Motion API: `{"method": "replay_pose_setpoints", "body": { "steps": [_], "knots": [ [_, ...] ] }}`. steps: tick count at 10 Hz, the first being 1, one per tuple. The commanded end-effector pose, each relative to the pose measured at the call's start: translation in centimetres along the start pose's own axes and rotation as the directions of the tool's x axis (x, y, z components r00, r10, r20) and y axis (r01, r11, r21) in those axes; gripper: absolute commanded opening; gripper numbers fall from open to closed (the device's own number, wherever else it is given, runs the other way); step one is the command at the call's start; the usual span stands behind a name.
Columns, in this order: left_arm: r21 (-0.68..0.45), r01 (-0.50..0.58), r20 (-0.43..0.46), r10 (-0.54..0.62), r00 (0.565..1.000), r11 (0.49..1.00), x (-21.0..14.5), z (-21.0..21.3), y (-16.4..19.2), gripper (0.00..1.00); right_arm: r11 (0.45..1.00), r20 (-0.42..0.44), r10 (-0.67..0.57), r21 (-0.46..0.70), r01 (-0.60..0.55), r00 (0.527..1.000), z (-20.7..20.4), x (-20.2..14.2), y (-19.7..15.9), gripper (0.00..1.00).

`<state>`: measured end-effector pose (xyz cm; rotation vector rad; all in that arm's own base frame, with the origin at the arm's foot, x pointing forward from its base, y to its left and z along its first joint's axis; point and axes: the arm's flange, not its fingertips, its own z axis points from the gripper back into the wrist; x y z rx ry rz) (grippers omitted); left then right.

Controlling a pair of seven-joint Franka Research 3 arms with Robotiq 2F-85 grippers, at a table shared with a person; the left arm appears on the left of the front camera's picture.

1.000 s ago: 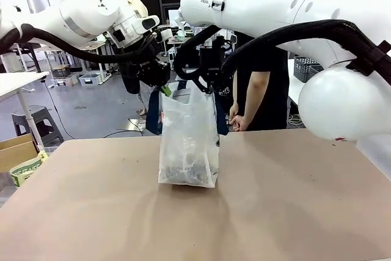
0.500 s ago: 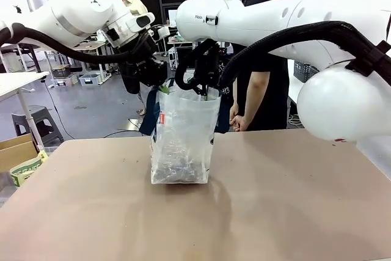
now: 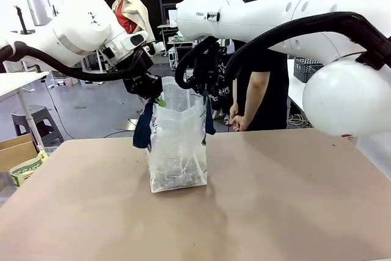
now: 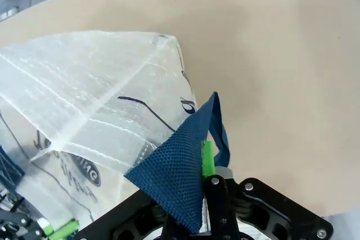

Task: Transfer purchased items from the store into the shopping bag.
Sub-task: Move the Reusable shopping bag to the right side of the table.

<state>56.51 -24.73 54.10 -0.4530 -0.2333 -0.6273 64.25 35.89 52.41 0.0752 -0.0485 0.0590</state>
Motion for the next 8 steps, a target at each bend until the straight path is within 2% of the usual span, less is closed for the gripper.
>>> {"method": "replay_pose_setpoints", "body": {
  "steps": [1,5,8],
  "knots": [
    [-0.002,0.006,0.065,-0.006,0.998,1.000,-0.5,0.7,0.5,0.00,1.000,-0.004,0.007,-0.007,-0.007,1.000,-0.3,-2.1,-0.2,0.00],
    [-0.001,0.011,0.071,-0.011,0.997,1.000,-0.8,2.0,1.2,0.00,0.994,-0.025,-0.034,-0.103,0.031,0.999,0.5,-2.2,0.7,0.00],
    [-0.028,0.021,0.056,-0.020,0.998,0.999,-1.0,1.4,1.7,0.00,0.989,-0.017,-0.066,-0.135,0.063,0.998,1.0,-2.6,0.8,0.00]
  ]
}}
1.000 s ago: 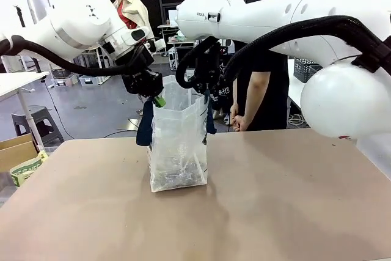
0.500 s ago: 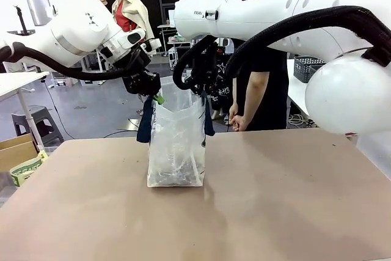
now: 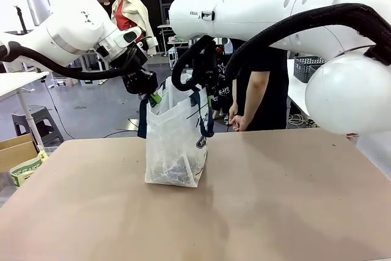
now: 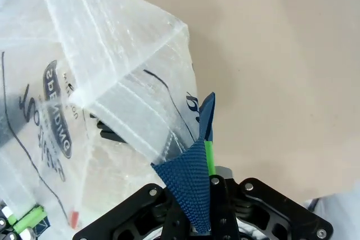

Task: Transfer purchased items from the store into the shopping bag.
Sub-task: Move the Reusable shopping bag to the right side of the table.

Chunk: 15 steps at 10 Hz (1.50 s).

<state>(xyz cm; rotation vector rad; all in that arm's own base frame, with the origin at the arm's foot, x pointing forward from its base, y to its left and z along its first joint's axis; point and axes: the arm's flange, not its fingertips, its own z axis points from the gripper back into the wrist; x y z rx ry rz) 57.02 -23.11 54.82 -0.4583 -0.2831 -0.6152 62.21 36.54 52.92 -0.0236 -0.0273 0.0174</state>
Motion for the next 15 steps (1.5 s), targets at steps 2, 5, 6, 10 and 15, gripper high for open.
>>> {"method": "replay_pose_setpoints", "body": {
  "steps": [2,5,6,10,15],
  "knots": [
    [-0.047,0.022,-0.013,-0.023,1.000,0.999,-0.8,-0.2,0.0,0.00,1.000,-0.002,-0.027,-0.012,0.027,1.000,0.1,0.0,0.3,0.00],
    [-0.017,0.005,-0.018,-0.005,1.000,1.000,-0.2,-0.3,-0.2,0.00,1.000,-0.001,-0.009,-0.005,0.009,1.000,-0.2,0.0,0.1,0.00],
    [-0.017,0.005,-0.018,-0.005,1.000,1.000,-0.2,-0.3,-0.2,0.00,1.000,-0.001,-0.009,-0.005,0.009,1.000,-0.2,0.0,0.1,0.00],
    [-0.014,0.001,-0.024,-0.002,1.000,1.000,-0.2,-0.3,-0.4,0.14,1.000,-0.001,-0.009,-0.005,0.009,1.000,-0.2,0.0,0.1,0.00],
    [-0.120,-0.038,-0.031,0.034,0.999,0.992,0.4,-1.2,-1.6,1.00,0.998,0.038,-0.055,0.006,0.055,0.998,-0.7,0.4,0.8,0.00]
  ]
}}
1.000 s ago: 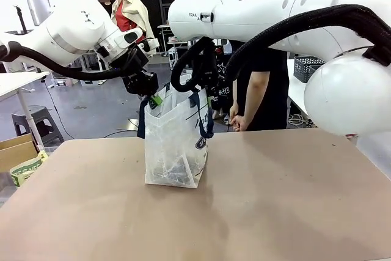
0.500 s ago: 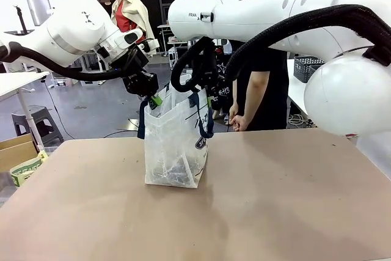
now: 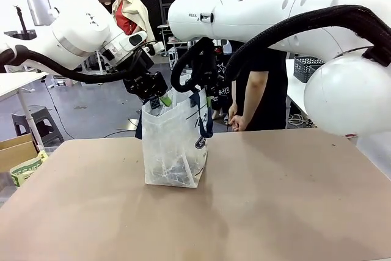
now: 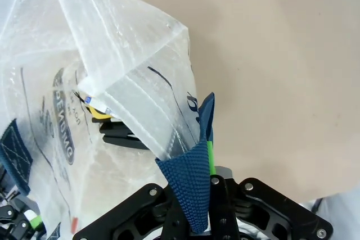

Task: Transfer purchased items from the store into the shopping bag.
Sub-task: Move the Reusable shopping bag to the right side of the table.

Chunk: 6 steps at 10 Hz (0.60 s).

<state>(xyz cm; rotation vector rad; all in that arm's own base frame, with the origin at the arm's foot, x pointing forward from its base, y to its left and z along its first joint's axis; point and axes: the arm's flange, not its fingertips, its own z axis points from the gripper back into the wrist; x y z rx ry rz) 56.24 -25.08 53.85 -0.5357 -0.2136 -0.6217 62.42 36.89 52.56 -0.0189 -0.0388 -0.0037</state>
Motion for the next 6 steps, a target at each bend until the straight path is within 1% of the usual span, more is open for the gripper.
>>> {"method": "replay_pose_setpoints", "body": {
  "steps": [1,4,6],
  "knots": [
    [-0.039,-0.021,0.015,0.022,1.000,0.999,0.5,0.6,-0.3,1.00,0.998,0.039,-0.056,0.012,0.055,0.998,-0.4,0.3,0.6,0.00],
    [-0.063,-0.023,0.029,0.025,0.999,0.998,1.0,1.1,-1.2,1.00,0.997,0.066,-0.082,0.017,0.081,0.994,-0.8,0.7,1.2,0.00],
    [-0.079,-0.032,0.027,0.034,0.999,0.996,1.2,1.0,-1.6,1.00,0.990,0.070,-0.141,0.028,0.140,0.987,-1.2,0.8,1.9,0.00]
  ]
}}
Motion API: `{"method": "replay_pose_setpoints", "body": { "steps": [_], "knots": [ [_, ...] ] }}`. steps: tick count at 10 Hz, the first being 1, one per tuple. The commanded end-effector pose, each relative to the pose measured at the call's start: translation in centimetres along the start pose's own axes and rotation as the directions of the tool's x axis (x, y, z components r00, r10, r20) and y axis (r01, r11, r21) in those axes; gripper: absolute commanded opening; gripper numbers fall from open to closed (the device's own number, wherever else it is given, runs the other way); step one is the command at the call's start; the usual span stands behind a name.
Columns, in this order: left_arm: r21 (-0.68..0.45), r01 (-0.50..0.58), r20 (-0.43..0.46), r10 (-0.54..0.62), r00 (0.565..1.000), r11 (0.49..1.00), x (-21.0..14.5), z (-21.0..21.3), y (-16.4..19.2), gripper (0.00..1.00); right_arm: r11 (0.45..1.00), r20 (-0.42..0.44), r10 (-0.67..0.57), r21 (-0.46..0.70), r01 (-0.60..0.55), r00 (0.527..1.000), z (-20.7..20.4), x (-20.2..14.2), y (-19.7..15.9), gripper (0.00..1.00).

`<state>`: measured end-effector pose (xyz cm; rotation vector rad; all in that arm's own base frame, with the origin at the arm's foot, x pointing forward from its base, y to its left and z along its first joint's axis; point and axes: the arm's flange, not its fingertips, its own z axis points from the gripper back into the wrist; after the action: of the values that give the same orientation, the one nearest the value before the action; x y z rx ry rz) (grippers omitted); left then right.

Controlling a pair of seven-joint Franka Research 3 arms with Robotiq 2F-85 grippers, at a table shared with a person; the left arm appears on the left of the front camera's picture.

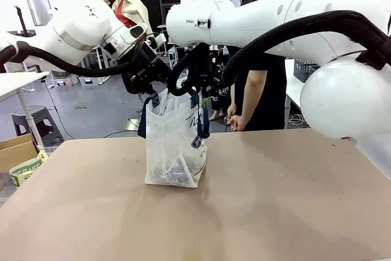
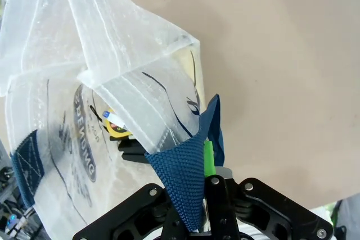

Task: Transfer purchased items from the store into the shopping bag.
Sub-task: Move the Reusable shopping bag to the right side of the table.

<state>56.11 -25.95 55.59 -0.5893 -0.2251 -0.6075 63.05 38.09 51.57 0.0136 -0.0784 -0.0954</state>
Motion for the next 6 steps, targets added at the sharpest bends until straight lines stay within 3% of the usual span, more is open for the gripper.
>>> {"method": "replay_pose_setpoints", "body": {
  "steps": [1,6],
  "knots": [
    [-0.035,-0.025,-0.005,0.025,1.000,0.999,0.3,-0.2,-0.2,1.00,0.998,0.030,-0.055,0.002,0.055,0.998,-0.3,0.1,1.0,0.00],
    [-0.037,-0.013,-0.049,0.011,0.999,0.999,0.4,-1.7,-0.7,1.00,0.985,-0.028,-0.142,0.089,0.144,0.989,0.1,0.1,1.4,0.00]
  ]
}}
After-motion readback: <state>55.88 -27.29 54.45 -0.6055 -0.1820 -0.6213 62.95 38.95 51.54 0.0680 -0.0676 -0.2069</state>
